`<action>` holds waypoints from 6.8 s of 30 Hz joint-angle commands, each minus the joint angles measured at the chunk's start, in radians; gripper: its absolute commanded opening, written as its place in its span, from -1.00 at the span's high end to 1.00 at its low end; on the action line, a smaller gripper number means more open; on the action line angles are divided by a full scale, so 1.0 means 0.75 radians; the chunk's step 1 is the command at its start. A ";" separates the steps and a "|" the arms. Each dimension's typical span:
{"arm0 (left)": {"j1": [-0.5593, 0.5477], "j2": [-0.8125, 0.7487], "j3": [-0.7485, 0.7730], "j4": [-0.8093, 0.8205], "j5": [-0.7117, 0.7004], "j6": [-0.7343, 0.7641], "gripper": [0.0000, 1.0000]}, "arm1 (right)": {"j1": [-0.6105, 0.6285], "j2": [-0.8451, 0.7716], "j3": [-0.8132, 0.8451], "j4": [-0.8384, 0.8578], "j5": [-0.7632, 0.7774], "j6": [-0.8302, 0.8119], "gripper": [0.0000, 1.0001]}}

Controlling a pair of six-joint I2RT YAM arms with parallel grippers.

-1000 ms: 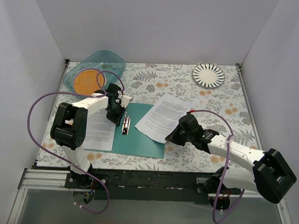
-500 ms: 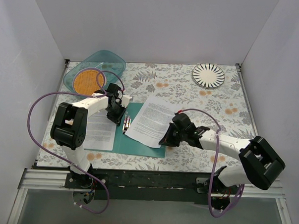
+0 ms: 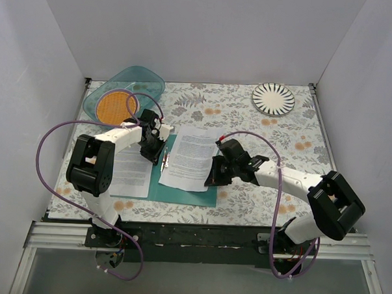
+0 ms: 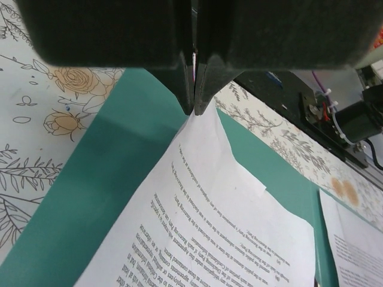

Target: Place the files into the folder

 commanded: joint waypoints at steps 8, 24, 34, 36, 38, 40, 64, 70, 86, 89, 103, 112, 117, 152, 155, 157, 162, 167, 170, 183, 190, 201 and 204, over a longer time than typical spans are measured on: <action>0.001 0.003 -0.012 0.035 0.010 -0.003 1.00 | 0.004 -0.046 -0.001 -0.161 -0.030 -0.242 0.97; -0.008 0.007 0.001 0.029 0.018 -0.021 1.00 | -0.004 -0.077 0.003 -0.161 -0.081 -0.241 0.97; -0.024 0.005 0.009 0.024 0.024 -0.030 1.00 | -0.004 -0.130 -0.087 -0.085 -0.122 -0.132 0.97; -0.026 0.007 0.015 0.022 0.022 -0.030 1.00 | -0.002 -0.140 -0.104 -0.067 -0.132 -0.114 0.97; -0.028 0.009 0.019 0.020 0.024 -0.034 1.00 | -0.002 -0.147 -0.112 -0.049 -0.134 -0.102 0.97; -0.030 0.007 0.021 0.020 0.026 -0.036 1.00 | 0.000 -0.144 -0.116 -0.040 -0.132 -0.091 0.97; -0.036 0.001 0.003 0.022 0.022 -0.024 1.00 | 0.002 -0.065 -0.100 -0.032 -0.083 -0.120 0.97; -0.036 0.003 0.009 0.020 0.022 -0.021 1.00 | 0.004 -0.069 -0.122 -0.044 -0.073 -0.122 0.86; -0.040 -0.001 0.007 0.018 0.039 -0.026 1.00 | 0.000 -0.149 -0.098 -0.269 0.072 -0.155 -0.42; -0.038 -0.009 0.005 0.022 0.045 -0.026 1.00 | -0.006 -0.204 -0.081 -0.320 0.131 -0.169 -0.38; -0.181 -0.030 -0.061 0.043 0.090 -0.113 1.00 | -0.141 -0.173 0.129 -0.337 0.189 -0.202 0.07; -0.326 -0.019 -0.018 0.022 0.147 -0.216 1.00 | -0.186 -0.155 0.064 -0.267 0.162 -0.194 0.09; -0.400 0.007 0.007 0.006 0.198 -0.267 1.00 | -0.208 -0.102 0.011 -0.190 0.109 -0.179 0.12; -0.441 -0.101 0.350 -0.135 0.078 -0.394 1.00 | -0.221 0.291 0.117 0.068 -0.061 -0.132 0.58; -0.441 -0.103 0.340 -0.082 0.022 -0.418 0.90 | -0.221 0.299 0.070 0.101 -0.058 -0.122 0.65; -0.441 -0.063 0.346 -0.059 0.035 -0.445 0.82 | -0.221 0.303 0.048 0.117 -0.056 -0.122 0.69; -0.441 0.025 0.381 -0.017 0.035 -0.494 0.43 | -0.221 0.301 -0.013 0.134 -0.048 -0.124 0.74; -0.441 0.089 0.412 0.004 0.018 -0.504 0.30 | -0.221 0.308 -0.065 0.172 -0.050 -0.120 0.79; -0.441 0.107 0.426 0.012 -0.019 -0.506 0.28 | -0.221 0.312 -0.091 0.193 -0.056 -0.116 0.80; -0.443 0.218 0.438 0.043 -0.129 -0.521 0.03 | -0.223 0.297 -0.126 0.201 -0.061 -0.116 0.84; -0.443 0.255 0.438 0.045 -0.096 -0.516 0.04 | -0.221 0.285 -0.147 0.232 -0.058 -0.108 0.88; -0.443 0.275 0.444 0.057 -0.053 -0.531 0.25 | -0.221 0.279 -0.177 0.250 -0.067 -0.099 0.92; -0.443 0.281 0.457 0.055 -0.045 -0.531 0.35 | -0.221 0.279 -0.181 0.254 -0.069 -0.095 0.94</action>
